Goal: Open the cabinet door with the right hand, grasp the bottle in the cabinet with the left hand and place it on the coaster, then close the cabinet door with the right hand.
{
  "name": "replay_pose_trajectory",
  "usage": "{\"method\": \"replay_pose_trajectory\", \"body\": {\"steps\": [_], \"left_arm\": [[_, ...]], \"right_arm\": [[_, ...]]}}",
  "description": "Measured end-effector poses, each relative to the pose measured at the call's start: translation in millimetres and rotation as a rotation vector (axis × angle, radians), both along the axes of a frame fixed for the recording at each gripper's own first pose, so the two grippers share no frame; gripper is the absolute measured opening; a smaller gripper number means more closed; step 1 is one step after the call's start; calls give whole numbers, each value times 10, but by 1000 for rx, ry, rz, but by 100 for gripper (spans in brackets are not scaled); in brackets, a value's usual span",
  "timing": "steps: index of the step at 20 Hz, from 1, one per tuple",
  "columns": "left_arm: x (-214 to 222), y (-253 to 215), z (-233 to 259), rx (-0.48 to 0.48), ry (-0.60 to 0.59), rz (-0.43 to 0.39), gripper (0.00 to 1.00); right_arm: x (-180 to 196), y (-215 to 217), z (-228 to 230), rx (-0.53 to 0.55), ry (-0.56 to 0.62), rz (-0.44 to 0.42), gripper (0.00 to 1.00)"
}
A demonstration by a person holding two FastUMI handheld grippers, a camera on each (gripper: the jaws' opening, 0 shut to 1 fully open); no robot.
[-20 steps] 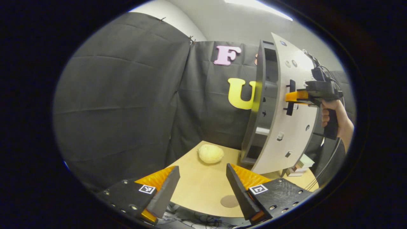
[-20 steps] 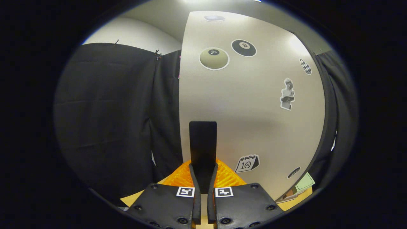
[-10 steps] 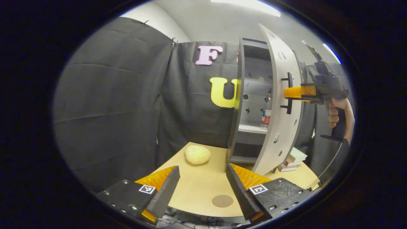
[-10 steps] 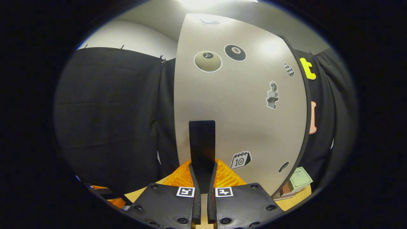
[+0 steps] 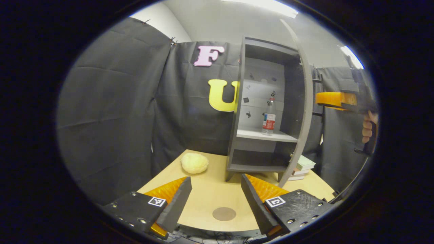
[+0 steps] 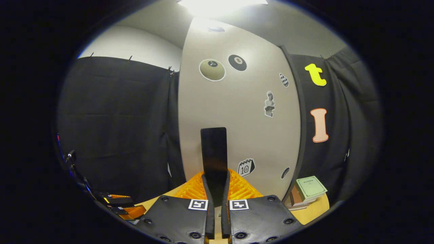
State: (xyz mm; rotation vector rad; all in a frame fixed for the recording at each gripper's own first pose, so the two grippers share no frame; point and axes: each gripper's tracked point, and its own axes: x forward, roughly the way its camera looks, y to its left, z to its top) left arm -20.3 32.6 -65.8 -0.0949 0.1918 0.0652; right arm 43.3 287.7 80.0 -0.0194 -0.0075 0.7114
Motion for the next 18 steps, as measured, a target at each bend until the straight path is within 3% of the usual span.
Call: {"method": "replay_pose_trajectory", "body": {"steps": [8, 12, 14, 18], "left_arm": [[-58, -105, 18, 4, 5, -70, 93], [4, -222, -14, -16, 19, -114, 90], [-10, -297, -42, -39, 31, -132, 89], [41, -351, -57, -16, 42, -160, 91]], "right_arm": [[-65, -378, 11, 45, 2, -85, 10], [-89, -622, -3, 39, -12, -175, 5], [-57, -797, 3, 47, -11, -229, 9], [64, -1377, 8, 39, -15, -363, 8]]}}
